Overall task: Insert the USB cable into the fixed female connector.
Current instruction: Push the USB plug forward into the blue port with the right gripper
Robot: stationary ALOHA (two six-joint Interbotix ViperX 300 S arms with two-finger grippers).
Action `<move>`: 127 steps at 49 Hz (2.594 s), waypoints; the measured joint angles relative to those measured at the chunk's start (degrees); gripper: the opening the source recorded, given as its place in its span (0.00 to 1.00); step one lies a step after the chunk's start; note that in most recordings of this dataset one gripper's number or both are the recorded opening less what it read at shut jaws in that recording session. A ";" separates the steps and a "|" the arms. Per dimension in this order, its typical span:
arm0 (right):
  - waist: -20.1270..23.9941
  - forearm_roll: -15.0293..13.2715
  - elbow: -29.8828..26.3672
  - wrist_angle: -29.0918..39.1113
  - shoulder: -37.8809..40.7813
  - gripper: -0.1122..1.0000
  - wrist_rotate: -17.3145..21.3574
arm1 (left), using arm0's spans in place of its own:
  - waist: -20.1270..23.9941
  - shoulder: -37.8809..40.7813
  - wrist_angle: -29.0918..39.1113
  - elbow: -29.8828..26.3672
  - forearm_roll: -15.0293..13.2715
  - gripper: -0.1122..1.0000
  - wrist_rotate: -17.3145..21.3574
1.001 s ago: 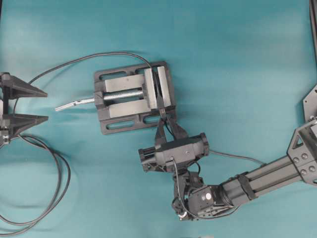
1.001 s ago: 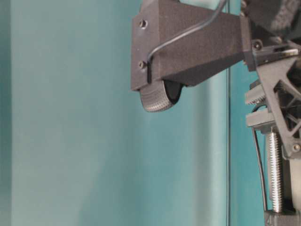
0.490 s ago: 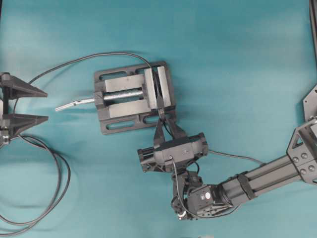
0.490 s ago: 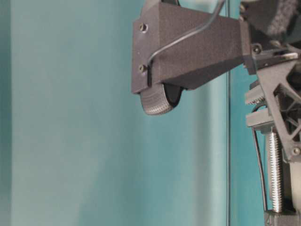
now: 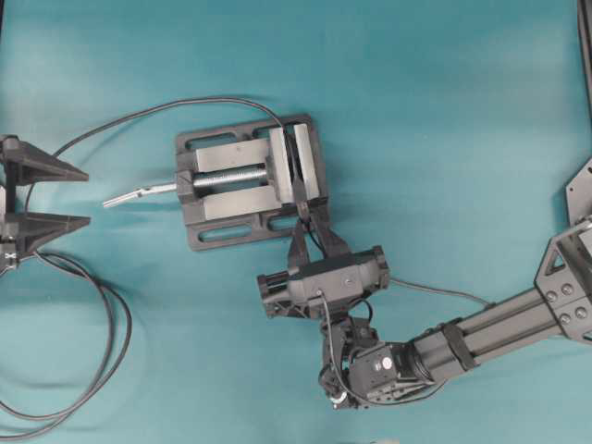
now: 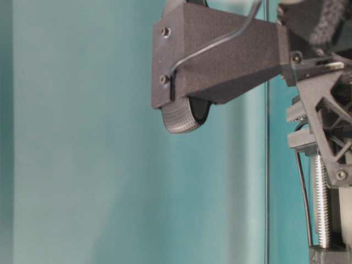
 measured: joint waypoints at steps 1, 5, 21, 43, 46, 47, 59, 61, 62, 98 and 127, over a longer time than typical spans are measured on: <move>0.00 0.00 0.00 0.00 0.00 0.28 0.00 | 0.09 0.00 0.00 0.00 0.00 0.98 -0.09; -0.09 0.00 0.00 0.00 0.00 0.28 0.00 | 0.09 0.00 -0.09 0.00 0.00 0.98 0.00; -0.97 0.09 0.00 1.32 -0.88 0.28 -3.16 | 0.09 0.09 0.00 0.00 0.00 0.98 0.00; -1.76 0.09 -0.35 1.76 -1.23 0.28 -3.87 | 0.09 0.00 0.00 0.00 0.00 0.98 0.00; -1.85 0.09 -0.44 1.76 -1.23 0.28 -3.87 | 0.09 0.09 0.00 0.00 0.00 0.98 0.00; -1.85 0.09 -0.35 1.85 -1.23 0.28 -3.96 | 0.09 0.00 0.00 0.00 0.00 0.98 -0.09; -2.37 0.09 -0.35 1.93 -1.23 0.28 -4.92 | 0.09 0.00 -0.09 0.00 0.00 0.98 -0.09; -2.37 0.09 -0.35 1.93 -1.23 0.28 -5.01 | 0.09 0.00 0.00 0.00 0.00 0.98 0.00; -2.46 0.09 -0.35 1.93 -1.23 0.28 -5.01 | 0.09 0.09 0.00 0.00 0.00 0.98 -0.09; -3.78 -1.58 -0.35 1.67 -0.88 0.28 -5.10 | 0.09 0.00 0.00 0.00 0.00 0.98 0.00; -3.87 -1.58 -0.35 1.76 -0.79 0.28 -5.10 | 0.09 0.00 -0.09 0.00 0.00 0.98 -0.09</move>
